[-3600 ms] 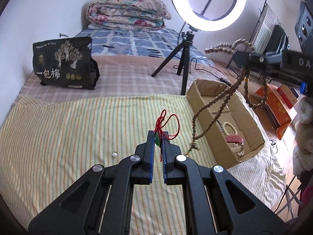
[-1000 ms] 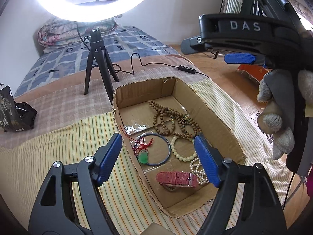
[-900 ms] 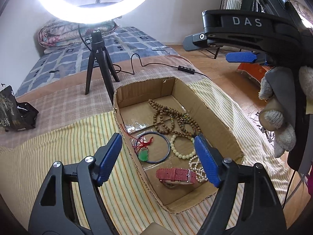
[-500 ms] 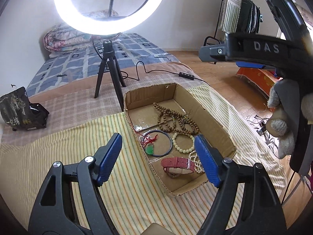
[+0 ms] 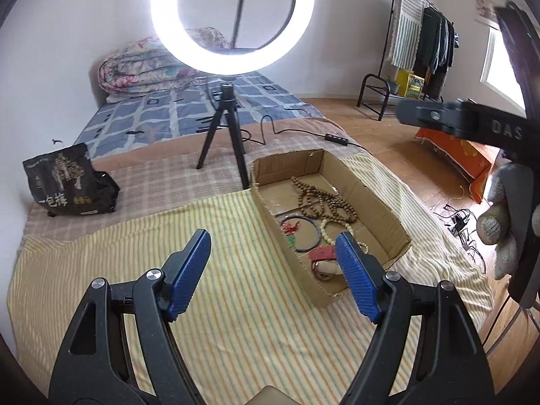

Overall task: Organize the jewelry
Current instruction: 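Withdraw the left tool from the box and move it to the small pearl bead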

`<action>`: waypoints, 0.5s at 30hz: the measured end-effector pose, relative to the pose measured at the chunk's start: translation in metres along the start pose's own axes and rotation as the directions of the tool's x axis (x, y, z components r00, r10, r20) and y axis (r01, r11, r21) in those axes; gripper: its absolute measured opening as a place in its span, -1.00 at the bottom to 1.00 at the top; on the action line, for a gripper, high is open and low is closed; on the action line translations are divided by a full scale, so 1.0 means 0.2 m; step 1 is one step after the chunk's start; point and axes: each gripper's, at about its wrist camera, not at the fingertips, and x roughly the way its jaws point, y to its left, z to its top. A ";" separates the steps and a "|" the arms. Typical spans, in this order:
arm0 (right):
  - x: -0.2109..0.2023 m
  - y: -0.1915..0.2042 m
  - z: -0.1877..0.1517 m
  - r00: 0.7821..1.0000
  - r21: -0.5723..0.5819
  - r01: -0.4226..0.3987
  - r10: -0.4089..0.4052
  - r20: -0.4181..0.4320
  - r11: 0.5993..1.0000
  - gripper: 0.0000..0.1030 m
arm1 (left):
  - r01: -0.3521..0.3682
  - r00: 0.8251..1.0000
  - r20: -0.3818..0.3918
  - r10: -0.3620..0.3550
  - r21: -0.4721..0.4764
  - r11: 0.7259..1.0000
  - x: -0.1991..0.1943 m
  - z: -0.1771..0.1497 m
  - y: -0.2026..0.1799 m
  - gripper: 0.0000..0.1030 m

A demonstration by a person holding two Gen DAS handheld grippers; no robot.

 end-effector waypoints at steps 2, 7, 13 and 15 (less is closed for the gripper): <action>-0.04 0.02 -0.03 1.000 0.001 -0.012 0.012 0.001 1.000 0.99 | -0.008 1.000 0.003 0.008 -0.010 1.000 -0.04 -0.02 0.05 0.53; -0.12 0.07 -0.13 0.999 -0.004 -0.051 0.051 0.003 0.999 0.99 | -0.058 0.998 0.028 0.059 -0.032 0.998 -0.15 -0.07 0.24 0.53; -0.13 0.24 -0.32 0.992 -0.151 -0.125 0.119 -0.046 0.981 0.99 | -0.104 0.994 0.040 0.106 -0.046 0.993 -0.27 -0.19 0.54 0.53; -0.12 0.32 -0.39 0.987 -0.209 -0.156 0.144 -0.072 0.965 0.98 | -0.128 0.991 0.031 0.130 -0.054 0.990 -0.29 -0.23 0.63 0.53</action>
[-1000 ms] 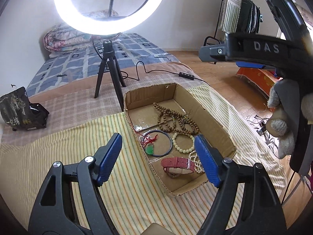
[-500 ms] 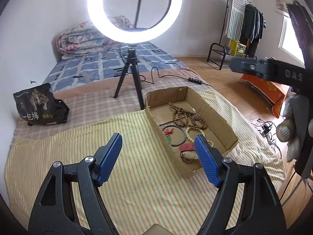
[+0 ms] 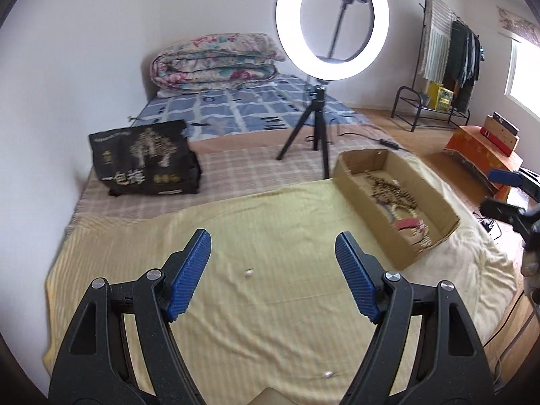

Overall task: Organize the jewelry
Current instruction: 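Withdraw the left tool from the box and move it to the small pearl bead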

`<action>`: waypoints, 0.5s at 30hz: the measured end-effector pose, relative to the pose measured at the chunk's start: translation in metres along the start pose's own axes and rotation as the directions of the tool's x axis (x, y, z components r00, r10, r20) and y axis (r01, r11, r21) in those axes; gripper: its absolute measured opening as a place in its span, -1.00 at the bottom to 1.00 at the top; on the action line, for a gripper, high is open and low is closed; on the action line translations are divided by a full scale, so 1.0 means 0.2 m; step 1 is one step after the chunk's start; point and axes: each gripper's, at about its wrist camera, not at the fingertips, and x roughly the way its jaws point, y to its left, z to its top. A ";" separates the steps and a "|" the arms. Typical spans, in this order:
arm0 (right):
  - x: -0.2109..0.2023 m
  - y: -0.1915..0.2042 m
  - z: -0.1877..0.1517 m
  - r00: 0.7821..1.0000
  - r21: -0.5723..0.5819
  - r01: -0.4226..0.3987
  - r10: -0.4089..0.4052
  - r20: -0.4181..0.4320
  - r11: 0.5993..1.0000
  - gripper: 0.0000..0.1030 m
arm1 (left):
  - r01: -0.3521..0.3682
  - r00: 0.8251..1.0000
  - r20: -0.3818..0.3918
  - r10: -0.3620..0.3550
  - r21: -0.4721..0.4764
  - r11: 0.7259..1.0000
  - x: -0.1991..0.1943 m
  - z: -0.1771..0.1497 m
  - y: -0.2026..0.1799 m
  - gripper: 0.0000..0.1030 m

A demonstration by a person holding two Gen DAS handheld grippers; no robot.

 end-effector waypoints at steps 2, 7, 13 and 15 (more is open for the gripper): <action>0.03 0.08 -0.05 0.999 -0.039 -0.050 0.049 -0.021 0.998 0.94 | -0.018 1.000 -0.014 0.018 -0.023 1.000 0.00 -0.04 0.09 0.52; 0.12 0.25 -0.16 0.979 -0.099 -0.190 0.180 -0.097 0.977 0.53 | -0.021 0.999 -0.050 0.019 -0.041 0.999 0.04 -0.13 0.23 0.34; 0.24 0.45 -0.32 0.917 -0.138 -0.364 0.329 -0.224 0.921 0.05 | 0.029 0.995 -0.094 -0.031 -0.016 0.999 0.15 -0.21 0.25 -0.08; 0.28 0.51 -0.37 0.892 -0.147 -0.416 0.370 -0.261 0.897 -0.12 | 0.049 0.993 -0.109 -0.051 -0.021 0.999 0.19 -0.22 0.25 -0.15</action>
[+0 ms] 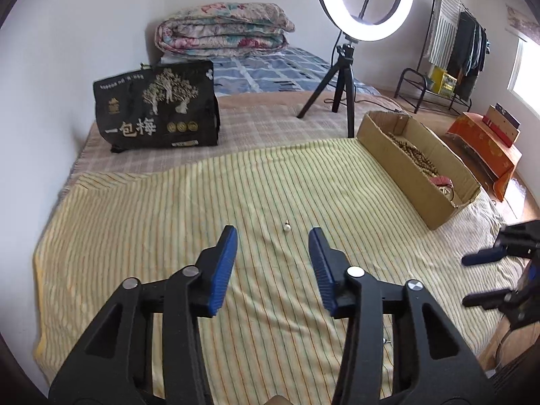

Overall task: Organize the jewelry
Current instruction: 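Withdraw the left tool from the box and move it to the small pearl bead, then close the left gripper on the small pearl bead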

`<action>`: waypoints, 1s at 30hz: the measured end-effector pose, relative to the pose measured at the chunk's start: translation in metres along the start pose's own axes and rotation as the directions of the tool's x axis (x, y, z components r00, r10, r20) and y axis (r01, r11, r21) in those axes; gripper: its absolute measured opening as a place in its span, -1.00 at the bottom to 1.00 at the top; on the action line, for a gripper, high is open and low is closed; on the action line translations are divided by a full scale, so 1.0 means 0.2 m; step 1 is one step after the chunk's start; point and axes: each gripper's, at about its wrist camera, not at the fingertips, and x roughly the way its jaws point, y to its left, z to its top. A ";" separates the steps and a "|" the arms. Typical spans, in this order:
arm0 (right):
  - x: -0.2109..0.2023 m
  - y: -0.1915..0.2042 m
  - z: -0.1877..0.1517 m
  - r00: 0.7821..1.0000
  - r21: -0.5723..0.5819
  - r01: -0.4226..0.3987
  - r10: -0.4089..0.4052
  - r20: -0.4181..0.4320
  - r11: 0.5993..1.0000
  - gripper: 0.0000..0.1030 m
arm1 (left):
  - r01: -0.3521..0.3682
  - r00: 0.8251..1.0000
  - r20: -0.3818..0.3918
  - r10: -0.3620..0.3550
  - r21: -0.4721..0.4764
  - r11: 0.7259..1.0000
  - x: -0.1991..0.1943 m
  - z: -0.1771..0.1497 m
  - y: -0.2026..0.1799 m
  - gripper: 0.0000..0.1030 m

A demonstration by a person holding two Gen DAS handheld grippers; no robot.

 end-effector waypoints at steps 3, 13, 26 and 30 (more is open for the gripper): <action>0.10 0.07 -0.04 0.999 -0.036 -0.041 0.039 -0.036 0.999 -0.21 | 0.025 1.000 -0.017 -0.025 0.001 1.000 0.06 -0.01 -0.01 -0.15; 0.30 0.13 -0.07 0.991 -0.053 -0.107 0.102 -0.087 0.993 -0.39 | 0.042 0.994 -0.106 -0.039 0.024 0.999 0.33 0.00 -0.04 -0.48; 0.36 0.16 -0.08 0.992 -0.082 -0.109 0.103 -0.079 0.991 -0.51 | 0.019 0.988 -0.154 -0.016 0.016 1.000 0.55 0.00 -0.06 -0.48; 0.37 0.18 -0.08 0.991 -0.104 -0.109 0.101 -0.084 0.989 -0.51 | 0.004 0.988 -0.156 -0.001 0.022 1.000 0.58 0.01 -0.06 -0.48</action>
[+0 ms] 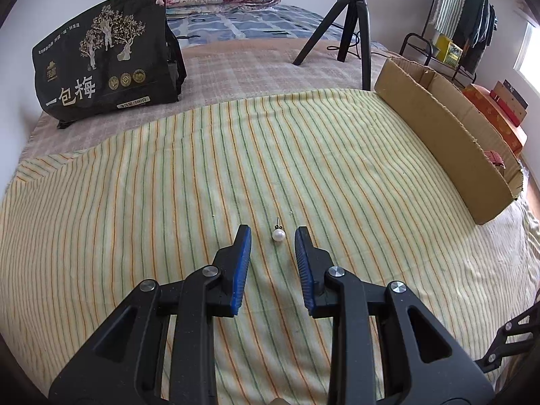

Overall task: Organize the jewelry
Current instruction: 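Close the left gripper on the small pearl bead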

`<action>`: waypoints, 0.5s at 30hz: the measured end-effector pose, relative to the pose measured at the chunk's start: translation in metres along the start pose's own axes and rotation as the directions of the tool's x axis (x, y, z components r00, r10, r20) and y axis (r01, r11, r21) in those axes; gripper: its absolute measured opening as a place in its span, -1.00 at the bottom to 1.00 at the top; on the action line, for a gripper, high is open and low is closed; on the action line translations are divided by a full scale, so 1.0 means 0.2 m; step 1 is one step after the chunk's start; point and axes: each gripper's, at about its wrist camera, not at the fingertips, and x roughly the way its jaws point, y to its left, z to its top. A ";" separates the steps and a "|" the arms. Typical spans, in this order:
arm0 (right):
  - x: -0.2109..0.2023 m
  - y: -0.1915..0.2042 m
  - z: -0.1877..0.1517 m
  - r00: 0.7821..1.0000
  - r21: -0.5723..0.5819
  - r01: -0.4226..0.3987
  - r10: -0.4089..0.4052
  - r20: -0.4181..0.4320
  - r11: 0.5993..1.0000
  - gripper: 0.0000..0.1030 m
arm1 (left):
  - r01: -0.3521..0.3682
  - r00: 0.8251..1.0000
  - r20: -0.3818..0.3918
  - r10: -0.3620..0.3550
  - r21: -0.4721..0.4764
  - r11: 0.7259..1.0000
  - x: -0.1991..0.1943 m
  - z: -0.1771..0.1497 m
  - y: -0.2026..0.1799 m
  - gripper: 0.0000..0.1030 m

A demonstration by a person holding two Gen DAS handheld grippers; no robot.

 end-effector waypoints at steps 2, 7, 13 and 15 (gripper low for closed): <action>0.01 0.01 0.00 1.000 -0.014 0.014 -0.014 -0.006 1.000 -0.52 | -0.005 1.000 -0.001 0.005 0.001 1.000 0.01 0.00 0.00 -0.48; 0.04 0.03 0.02 1.000 -0.025 0.016 -0.016 -0.020 1.000 -0.61 | -0.008 1.000 -0.005 0.008 0.000 1.000 0.03 0.01 0.00 -0.48; 0.08 0.06 0.01 0.998 -0.064 0.046 -0.048 -0.040 0.997 -0.70 | -0.006 1.000 -0.008 0.006 -0.005 1.000 0.05 0.01 0.01 -0.48; 0.08 0.07 0.01 0.997 -0.074 0.053 -0.057 -0.045 0.996 -0.74 | -0.007 1.000 -0.006 0.007 -0.005 1.000 0.05 0.01 0.01 -0.48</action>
